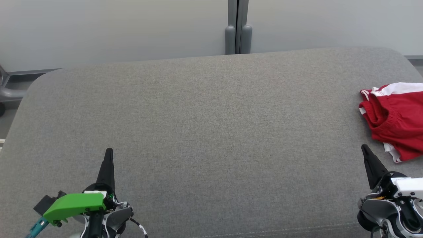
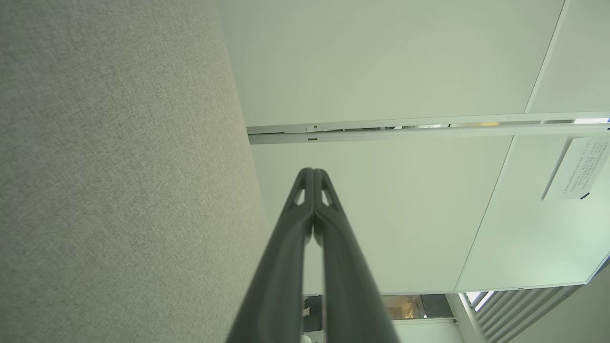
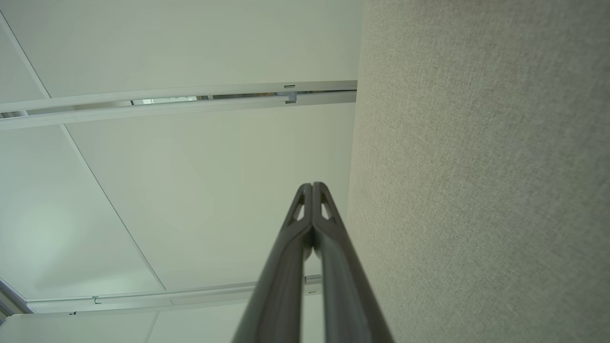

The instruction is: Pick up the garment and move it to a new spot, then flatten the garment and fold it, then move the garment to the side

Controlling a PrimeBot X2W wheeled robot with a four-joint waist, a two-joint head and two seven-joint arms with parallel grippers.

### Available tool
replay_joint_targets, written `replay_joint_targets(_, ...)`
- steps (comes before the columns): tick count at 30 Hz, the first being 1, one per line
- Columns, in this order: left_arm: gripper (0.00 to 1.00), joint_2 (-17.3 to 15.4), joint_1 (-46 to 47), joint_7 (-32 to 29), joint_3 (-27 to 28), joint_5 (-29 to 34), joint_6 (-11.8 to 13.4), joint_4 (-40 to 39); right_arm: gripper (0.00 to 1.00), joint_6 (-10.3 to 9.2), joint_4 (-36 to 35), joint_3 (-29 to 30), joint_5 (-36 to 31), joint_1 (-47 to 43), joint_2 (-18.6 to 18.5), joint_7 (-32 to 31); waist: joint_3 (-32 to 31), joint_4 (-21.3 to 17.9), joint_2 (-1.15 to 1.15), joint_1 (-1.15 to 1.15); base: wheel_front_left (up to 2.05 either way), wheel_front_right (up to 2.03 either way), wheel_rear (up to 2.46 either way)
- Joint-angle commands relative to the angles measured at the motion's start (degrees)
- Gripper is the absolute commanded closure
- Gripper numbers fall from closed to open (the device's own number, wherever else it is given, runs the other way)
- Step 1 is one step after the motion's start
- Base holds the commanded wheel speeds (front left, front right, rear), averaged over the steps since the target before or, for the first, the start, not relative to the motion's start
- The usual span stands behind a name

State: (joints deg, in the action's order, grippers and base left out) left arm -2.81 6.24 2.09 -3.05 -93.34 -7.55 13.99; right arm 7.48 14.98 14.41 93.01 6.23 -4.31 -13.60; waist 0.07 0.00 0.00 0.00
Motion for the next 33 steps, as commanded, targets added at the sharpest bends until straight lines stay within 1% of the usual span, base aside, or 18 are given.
replay_joint_targets(1,1.0,0.1,0.7,-0.2,0.3,-0.3,-0.2,0.0,1.0,0.02,0.1,0.2,-0.4,0.7,0.0,-0.2,0.0,0.0,0.0,0.0,0.0,0.0,0.0)
replay_joint_targets(33,1.0,0.1,0.7,-0.2,0.3,-0.3,-0.2,0.0,1.0,0.02,0.1,0.6,-0.6,0.8,0.2,-0.5,0.0,0.0,0.0,0.0,0.0,0.0,0.0)
